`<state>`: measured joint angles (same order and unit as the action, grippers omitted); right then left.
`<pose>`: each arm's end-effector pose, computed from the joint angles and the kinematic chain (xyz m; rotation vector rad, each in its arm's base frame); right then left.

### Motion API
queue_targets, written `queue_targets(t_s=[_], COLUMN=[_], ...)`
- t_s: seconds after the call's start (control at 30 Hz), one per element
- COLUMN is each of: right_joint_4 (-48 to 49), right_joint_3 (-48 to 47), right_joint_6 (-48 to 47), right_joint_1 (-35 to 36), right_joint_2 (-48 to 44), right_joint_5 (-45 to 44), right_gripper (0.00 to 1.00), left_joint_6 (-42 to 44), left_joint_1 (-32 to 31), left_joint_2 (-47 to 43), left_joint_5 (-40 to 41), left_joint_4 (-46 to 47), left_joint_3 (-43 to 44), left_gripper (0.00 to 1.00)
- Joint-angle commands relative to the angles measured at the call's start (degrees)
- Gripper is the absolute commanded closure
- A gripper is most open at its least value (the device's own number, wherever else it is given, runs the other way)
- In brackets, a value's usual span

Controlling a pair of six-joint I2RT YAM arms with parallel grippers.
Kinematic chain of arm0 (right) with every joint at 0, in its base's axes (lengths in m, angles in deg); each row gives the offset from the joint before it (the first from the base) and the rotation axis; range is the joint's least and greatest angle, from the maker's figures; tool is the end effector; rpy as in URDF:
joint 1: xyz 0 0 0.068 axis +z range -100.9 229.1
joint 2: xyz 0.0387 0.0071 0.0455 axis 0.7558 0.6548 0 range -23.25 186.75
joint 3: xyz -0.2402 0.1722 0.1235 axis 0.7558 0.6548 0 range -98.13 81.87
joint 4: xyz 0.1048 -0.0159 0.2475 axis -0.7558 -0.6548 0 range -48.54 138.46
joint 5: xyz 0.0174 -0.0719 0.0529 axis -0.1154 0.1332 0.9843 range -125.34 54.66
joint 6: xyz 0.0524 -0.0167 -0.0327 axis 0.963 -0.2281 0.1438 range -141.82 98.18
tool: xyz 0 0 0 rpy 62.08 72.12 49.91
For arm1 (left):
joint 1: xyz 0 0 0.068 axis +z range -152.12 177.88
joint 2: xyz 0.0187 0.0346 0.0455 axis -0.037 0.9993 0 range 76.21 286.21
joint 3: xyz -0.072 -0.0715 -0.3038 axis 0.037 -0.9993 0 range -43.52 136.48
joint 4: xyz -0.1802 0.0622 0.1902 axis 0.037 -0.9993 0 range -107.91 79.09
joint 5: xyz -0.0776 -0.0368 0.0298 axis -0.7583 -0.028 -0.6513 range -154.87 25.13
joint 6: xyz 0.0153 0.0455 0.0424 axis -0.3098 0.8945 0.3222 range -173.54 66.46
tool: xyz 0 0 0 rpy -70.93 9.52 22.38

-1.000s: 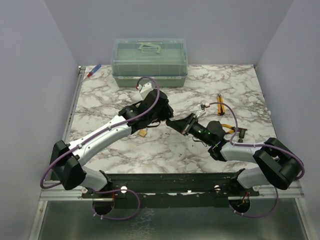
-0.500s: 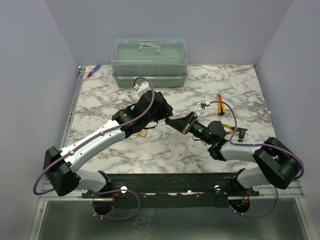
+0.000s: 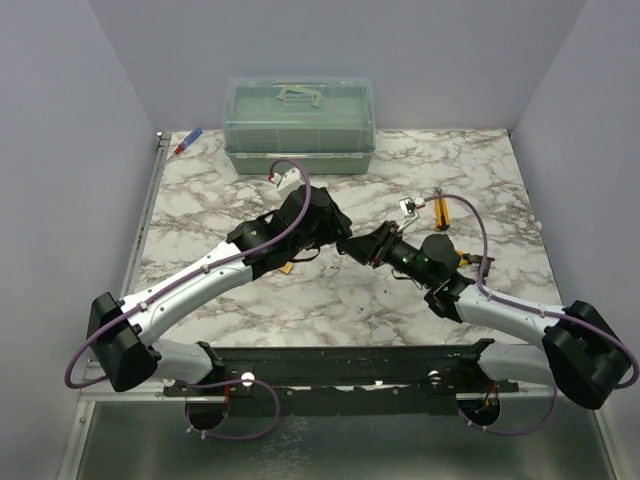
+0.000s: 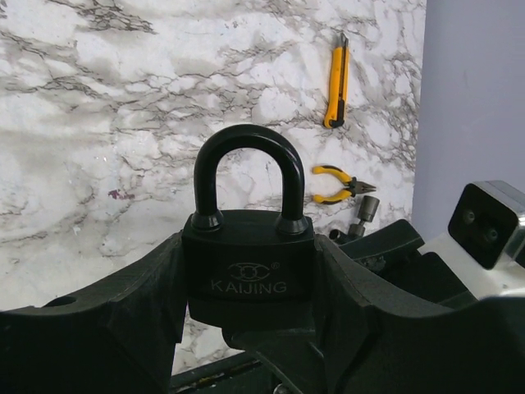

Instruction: Unlock with the key

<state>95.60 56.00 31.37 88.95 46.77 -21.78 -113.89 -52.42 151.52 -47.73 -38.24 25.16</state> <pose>0.1912 0.1747 0.2805 -0.0141 1.7139 1.4392 0.2028 -0.2215 0.3787 -0.3749 2.2126 -0.7872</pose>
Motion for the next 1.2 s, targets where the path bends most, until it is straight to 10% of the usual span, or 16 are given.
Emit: queue_targets(t_s=[0.0, 0.47, 0.97, 1.17], right_joint_4=[-7.54, -11.55, -5.89, -6.06], right_joint_3=[0.44, 1.46, -2.98, -2.59], right_joint_6=[-6.83, -8.80, -6.40, -6.02], right_joint_1=[-0.89, -0.75, 0.80, 1.27], right_joint_2=[-5.90, -10.08, -1.40, -0.74], right_joint_5=[-4.85, -8.36, -17.28, -18.96], right_gripper=[0.51, 0.36, 0.52, 0.73], left_joint_6=[-2.97, -4.98, -6.97, -7.92], left_joint_1=[-1.28, -0.80, -0.77, -0.82], left_joint_2=[1.62, 4.38, 4.50, 4.82], left_joint_5=[-3.57, -3.56, -3.56, -3.70], left_joint_4=[-0.44, -0.37, 0.70, 1.34], left_joint_3=[3.29, 6.02, 4.88, 4.75], left_gripper=[1.00, 1.00, 1.00, 1.00])
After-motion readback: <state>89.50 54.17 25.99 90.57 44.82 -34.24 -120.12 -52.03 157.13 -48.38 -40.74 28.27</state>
